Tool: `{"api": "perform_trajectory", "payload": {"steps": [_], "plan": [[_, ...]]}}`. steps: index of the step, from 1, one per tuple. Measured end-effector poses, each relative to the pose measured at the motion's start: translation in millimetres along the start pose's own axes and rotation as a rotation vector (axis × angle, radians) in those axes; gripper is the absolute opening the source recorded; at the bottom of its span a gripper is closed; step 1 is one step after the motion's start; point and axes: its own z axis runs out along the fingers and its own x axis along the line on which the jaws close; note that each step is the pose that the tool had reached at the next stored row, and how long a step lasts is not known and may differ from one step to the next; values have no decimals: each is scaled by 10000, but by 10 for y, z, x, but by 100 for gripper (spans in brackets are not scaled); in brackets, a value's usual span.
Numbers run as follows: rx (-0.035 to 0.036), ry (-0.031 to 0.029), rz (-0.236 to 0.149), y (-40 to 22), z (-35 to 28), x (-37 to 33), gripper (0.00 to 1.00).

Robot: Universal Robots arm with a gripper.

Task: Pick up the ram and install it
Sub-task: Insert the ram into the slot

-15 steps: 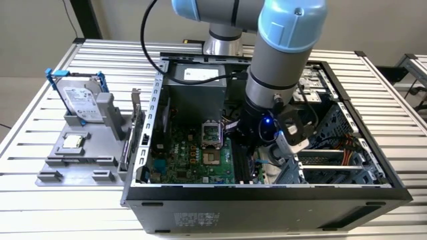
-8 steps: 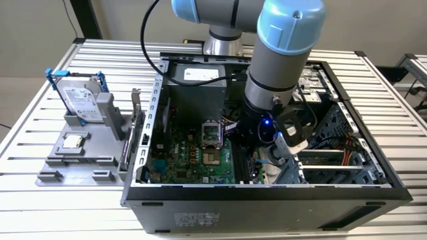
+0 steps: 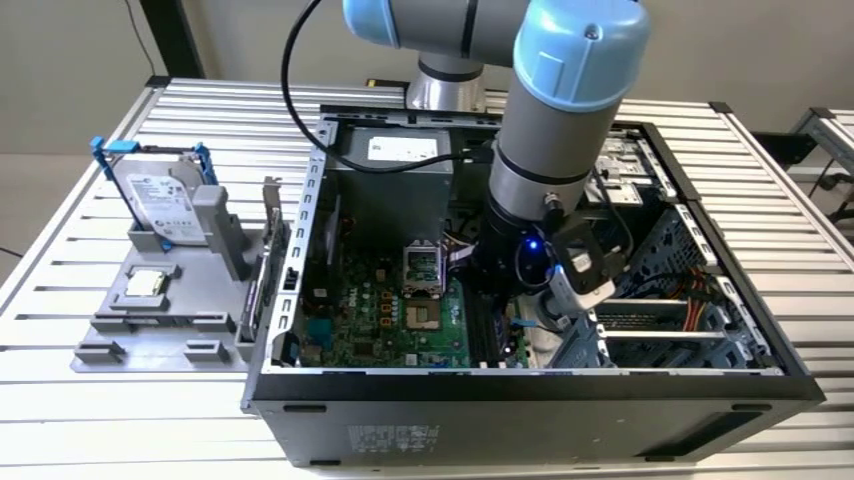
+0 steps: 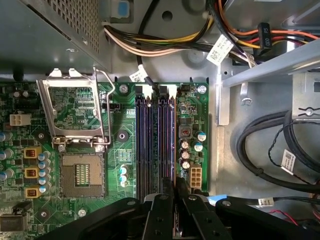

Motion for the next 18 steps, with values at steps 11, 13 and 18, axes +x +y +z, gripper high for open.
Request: {"api": "perform_trajectory", "payload": {"steps": [11, 13, 18], "plan": [[-3, -1, 0, -1, 3, 0, 0], [-1, 0, 0, -2, 2, 0, 0], [0, 0, -1, -3, 2, -5, 0]]}}
